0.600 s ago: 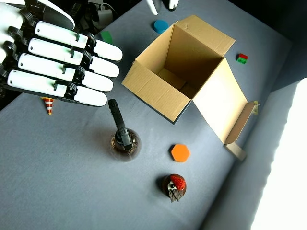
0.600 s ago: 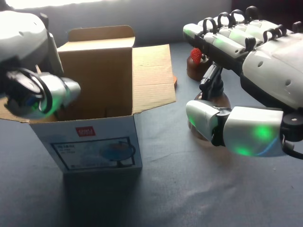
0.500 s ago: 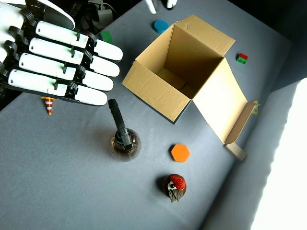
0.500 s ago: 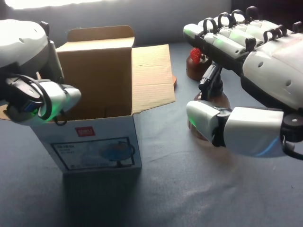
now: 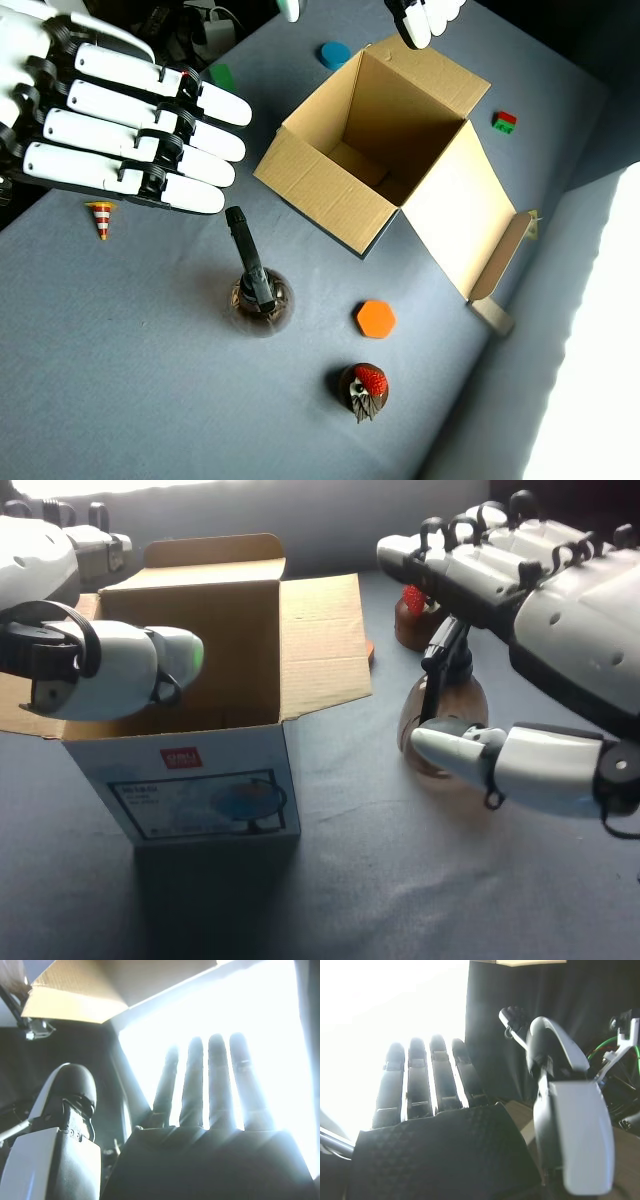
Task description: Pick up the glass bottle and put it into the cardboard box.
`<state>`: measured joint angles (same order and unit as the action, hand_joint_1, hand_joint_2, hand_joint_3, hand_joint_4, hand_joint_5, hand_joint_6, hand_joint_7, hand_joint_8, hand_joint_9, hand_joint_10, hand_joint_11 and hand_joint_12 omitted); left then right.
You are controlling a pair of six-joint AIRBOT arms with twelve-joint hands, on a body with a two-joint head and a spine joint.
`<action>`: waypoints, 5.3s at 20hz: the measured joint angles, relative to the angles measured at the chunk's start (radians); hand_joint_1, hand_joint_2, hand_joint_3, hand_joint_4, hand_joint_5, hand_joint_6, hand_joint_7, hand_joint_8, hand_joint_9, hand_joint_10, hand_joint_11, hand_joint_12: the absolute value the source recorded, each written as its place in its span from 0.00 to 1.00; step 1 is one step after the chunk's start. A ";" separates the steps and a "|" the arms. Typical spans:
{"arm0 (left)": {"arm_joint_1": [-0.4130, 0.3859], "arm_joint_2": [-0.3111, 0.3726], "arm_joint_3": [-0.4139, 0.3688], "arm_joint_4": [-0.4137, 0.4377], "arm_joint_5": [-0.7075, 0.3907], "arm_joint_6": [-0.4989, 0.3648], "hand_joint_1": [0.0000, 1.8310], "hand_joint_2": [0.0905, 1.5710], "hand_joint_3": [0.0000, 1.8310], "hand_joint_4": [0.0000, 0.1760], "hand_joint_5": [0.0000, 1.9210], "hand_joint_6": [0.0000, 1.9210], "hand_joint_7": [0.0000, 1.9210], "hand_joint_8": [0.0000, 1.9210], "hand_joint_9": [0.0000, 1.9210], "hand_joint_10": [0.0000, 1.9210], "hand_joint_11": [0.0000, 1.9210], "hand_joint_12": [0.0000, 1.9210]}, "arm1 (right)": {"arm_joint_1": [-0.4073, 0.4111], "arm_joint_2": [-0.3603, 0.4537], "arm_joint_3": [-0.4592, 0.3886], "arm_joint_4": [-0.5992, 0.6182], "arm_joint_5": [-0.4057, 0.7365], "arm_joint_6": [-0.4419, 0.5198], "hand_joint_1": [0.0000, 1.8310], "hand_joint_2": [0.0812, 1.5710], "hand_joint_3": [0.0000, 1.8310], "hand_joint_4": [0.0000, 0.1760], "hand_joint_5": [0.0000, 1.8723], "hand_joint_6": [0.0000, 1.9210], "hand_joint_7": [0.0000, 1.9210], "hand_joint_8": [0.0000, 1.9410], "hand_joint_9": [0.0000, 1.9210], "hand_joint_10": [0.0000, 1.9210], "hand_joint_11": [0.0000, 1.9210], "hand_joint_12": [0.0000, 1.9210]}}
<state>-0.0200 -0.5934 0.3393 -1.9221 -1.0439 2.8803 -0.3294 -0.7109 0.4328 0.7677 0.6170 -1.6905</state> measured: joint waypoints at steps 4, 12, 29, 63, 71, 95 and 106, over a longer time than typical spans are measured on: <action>-0.012 0.013 -0.078 0.036 -0.061 -0.009 0.06 0.75 0.01 0.00 0.08 0.00 0.11 0.00 0.10 0.00 0.00 0.29 | -0.013 0.018 0.093 -0.276 -0.090 0.319 0.50 0.65 0.04 0.00 0.00 0.01 0.02 0.00 0.00 0.03 0.00 0.00; -0.079 0.016 -0.242 -0.069 -0.305 -0.032 0.06 0.75 0.00 0.00 0.08 0.00 0.10 0.00 0.10 0.00 0.00 0.28 | -0.067 0.019 0.300 -1.027 -0.068 1.043 0.63 0.60 0.03 0.00 0.00 0.00 0.00 0.00 0.00 0.00 0.00 0.00; -0.014 -0.022 -0.417 -0.222 -0.465 -0.311 0.04 0.76 0.00 0.00 0.08 0.00 0.11 0.00 0.10 0.00 0.00 0.30 | -0.026 -0.167 0.792 -1.613 0.049 1.785 0.65 0.59 0.03 0.00 0.01 0.00 0.02 0.01 0.00 0.00 0.00 0.00; 0.547 -0.365 -0.250 0.211 -0.446 -0.638 0.02 0.77 0.00 0.00 0.09 0.00 0.12 0.00 0.11 0.00 0.00 0.29 | -0.022 -0.451 1.041 -1.801 -0.028 2.065 0.60 0.59 0.05 0.00 0.03 0.01 0.07 0.02 0.04 0.02 0.00 0.00; 0.588 -0.375 -0.226 0.262 -0.441 -0.703 0.01 0.78 0.00 0.00 0.08 0.00 0.12 0.00 0.11 0.00 0.00 0.27 | -0.032 -0.459 1.045 -1.802 -0.023 2.049 0.60 0.60 0.06 0.00 0.04 0.02 0.08 0.02 0.04 0.02 0.00 0.00; 0.766 -0.446 -0.207 0.477 -0.536 -0.882 0.04 0.78 0.00 0.00 0.10 0.00 0.13 0.00 0.12 0.00 0.00 0.30 | -0.013 -0.463 1.057 -1.810 -0.019 2.046 0.64 0.77 0.00 0.00 0.39 0.71 0.45 0.66 0.42 0.81 0.32 1.00; 0.777 -0.446 -0.145 0.512 -0.504 -0.913 0.03 0.78 0.00 0.00 0.10 0.00 0.13 0.00 0.12 0.00 0.00 0.30 | 0.237 -0.325 0.934 -1.920 0.000 2.118 0.64 0.76 0.00 0.00 0.38 0.72 0.47 0.64 0.43 0.77 0.31 1.00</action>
<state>0.7570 -1.0393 0.1940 -1.4097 -1.5482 1.9671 -0.0929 -1.0355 1.3666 -1.1526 0.6167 0.4271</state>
